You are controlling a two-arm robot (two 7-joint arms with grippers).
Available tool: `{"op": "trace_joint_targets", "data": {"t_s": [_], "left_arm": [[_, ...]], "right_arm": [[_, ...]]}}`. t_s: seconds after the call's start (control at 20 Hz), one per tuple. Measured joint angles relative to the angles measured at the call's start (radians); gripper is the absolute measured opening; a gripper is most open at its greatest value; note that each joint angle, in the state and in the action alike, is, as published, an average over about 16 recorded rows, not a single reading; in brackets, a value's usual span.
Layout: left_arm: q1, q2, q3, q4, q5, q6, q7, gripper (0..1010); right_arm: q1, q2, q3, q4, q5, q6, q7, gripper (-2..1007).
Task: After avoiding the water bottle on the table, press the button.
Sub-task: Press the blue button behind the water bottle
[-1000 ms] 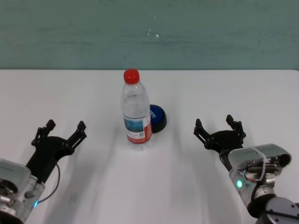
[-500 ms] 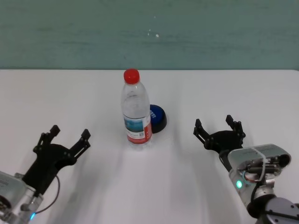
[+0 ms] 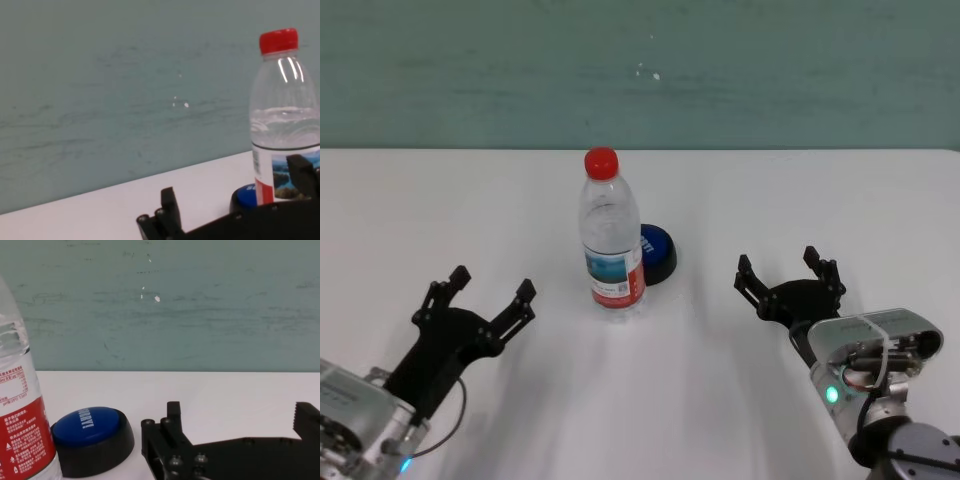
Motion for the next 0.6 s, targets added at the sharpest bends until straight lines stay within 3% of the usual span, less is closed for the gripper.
{"op": "trace_joint_targets", "data": {"t_s": [0.6], "left_arm": [[-0.008, -0.006, 0.034, 0.012, 0.047, -0.020, 0.016, 1010]], "right_arm": [[0.000, 0.000, 0.000, 0.000, 0.000, 0.000, 0.000, 1004]]}}
